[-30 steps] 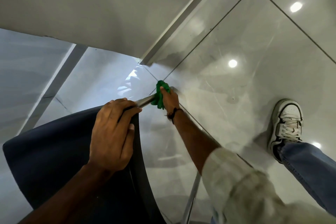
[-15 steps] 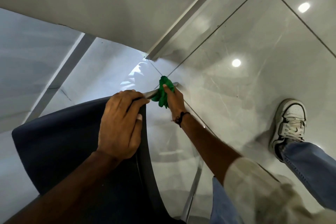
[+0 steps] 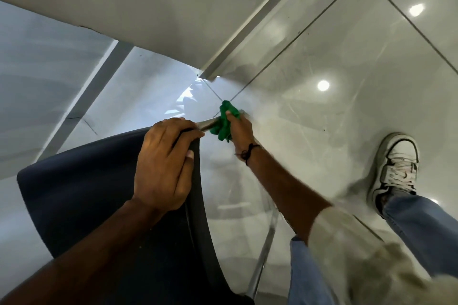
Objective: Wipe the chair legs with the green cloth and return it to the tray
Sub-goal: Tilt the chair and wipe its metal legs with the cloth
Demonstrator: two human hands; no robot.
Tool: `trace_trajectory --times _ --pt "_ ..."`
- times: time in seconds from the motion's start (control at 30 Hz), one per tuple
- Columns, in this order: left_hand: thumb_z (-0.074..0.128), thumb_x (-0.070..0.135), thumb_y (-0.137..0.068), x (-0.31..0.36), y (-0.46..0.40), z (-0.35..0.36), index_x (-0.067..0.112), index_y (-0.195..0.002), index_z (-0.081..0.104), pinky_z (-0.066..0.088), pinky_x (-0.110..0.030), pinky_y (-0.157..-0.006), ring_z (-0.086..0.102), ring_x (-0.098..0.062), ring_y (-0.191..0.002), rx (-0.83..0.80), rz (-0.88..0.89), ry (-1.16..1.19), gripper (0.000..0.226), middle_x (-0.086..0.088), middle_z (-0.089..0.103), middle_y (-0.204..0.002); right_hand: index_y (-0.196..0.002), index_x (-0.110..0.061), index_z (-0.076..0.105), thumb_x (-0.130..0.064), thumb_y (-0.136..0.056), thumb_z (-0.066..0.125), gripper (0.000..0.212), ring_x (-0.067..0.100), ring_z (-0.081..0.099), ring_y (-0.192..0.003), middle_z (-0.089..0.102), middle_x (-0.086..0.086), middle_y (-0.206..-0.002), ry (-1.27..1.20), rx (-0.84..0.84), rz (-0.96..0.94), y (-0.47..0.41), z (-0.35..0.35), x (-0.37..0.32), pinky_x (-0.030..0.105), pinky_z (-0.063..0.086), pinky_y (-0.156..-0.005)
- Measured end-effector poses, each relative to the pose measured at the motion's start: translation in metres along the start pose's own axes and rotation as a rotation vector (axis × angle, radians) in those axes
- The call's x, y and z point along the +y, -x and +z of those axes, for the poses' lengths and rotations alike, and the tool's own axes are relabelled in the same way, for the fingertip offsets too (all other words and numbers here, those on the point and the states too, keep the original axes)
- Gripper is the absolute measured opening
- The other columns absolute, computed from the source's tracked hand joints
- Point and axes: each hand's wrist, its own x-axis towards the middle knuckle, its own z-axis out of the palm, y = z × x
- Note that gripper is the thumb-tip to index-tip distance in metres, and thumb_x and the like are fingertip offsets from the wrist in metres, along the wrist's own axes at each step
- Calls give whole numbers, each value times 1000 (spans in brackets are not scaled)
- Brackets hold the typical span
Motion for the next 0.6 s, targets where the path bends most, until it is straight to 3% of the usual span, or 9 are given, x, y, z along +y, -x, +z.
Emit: trace_trajectory --times 0.1,0.2,0.33,0.43,0.5,0.6 --pt "51 16 -91 0 1 -1 9 -126 67 25 -26 -118 54 -27 -127 -11 6 -12 39 -10 63 -133 -142 -27 63 -38 -96 63 47 7 77 -81 78 1 -110 -2 -82 -71 55 10 8 17 56 -59" --pt "49 19 -93 0 2 -1 10 -127 67 23 -24 -120 54 -27 -127 -18 -19 -10 40 -10 63 -133 -147 -30 58 -45 -96 61 54 12 72 -102 74 1 -125 100 -102 -159 75 13 20 19 58 -70" --pt "48 19 -94 -4 2 4 10 -128 66 25 -26 -118 54 -29 -127 11 11 -24 39 -10 61 -134 -136 -14 65 -36 -102 58 40 22 67 -100 74 14 -120 94 23 -102 33 10 5 37 58 -91" --pt "47 20 -95 -7 4 8 10 -128 66 26 -27 -117 54 -30 -127 42 34 -22 39 -9 62 -134 -119 -9 69 -25 -99 64 26 31 70 -97 74 17 -113 27 100 21 -5 1 -6 49 61 -94" --pt "47 20 -95 -7 4 9 11 -128 66 27 -27 -117 54 -30 -127 54 35 -22 39 -8 62 -134 -113 -8 70 -20 -96 66 22 37 73 -105 74 19 -115 83 137 65 -20 -1 -12 48 60 -98" --pt "48 19 -94 -7 3 9 10 -127 66 28 -27 -116 55 -30 -126 56 46 -19 39 -9 62 -133 -112 -12 75 -24 -91 69 25 31 74 -104 74 11 -109 259 155 65 -17 0 -22 41 61 -99"
